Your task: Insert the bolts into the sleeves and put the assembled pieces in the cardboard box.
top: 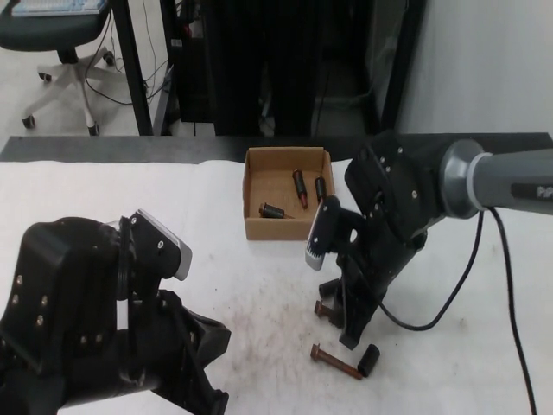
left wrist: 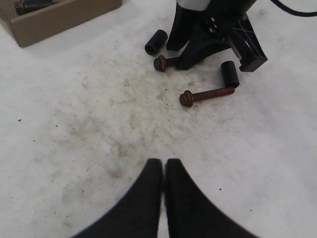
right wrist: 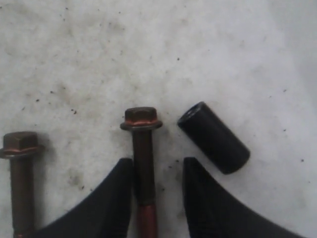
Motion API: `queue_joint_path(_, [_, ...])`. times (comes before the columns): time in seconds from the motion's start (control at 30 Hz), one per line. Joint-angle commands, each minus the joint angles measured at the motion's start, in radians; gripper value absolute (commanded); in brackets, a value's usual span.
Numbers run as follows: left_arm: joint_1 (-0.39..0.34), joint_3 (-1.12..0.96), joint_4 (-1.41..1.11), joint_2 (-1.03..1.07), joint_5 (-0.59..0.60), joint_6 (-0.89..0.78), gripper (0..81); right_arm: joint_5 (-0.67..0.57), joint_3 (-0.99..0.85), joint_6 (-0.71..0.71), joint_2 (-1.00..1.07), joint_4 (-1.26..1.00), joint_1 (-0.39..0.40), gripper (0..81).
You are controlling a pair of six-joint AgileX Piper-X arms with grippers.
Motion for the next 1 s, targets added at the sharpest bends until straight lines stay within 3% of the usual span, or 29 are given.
queue_joint_path(0.0, [0.002, -0.006, -0.012, -0.013, -0.01, 0.008, 3.8, -0.007, 0.003, -0.009, 0.02, 0.011, 0.0, 32.1])
queue_joint_path(0.73, [0.002, -0.006, -0.012, -0.013, -0.01, 0.008, 3.8, 0.023, 0.001, -0.009, 0.031, -0.102, 0.08, 31.2])
queue_joint_path(0.8, [0.002, -0.006, -0.012, -0.013, -0.01, 0.008, 3.8, 0.039, 0.001, -0.009, 0.031, -0.102, 0.08, 24.2])
queue_joint_path(0.9, [0.002, -0.006, -0.012, -0.013, -0.01, 0.008, 3.8, 0.075, 0.001, 0.005, 0.031, -0.102, 0.08, 0.4])
queue_joint_path(0.97, [0.002, -0.006, -0.012, -0.013, -0.01, 0.008, 3.8, 0.075, -0.002, 0.062, 0.031, -0.109, 0.08, 0.9])
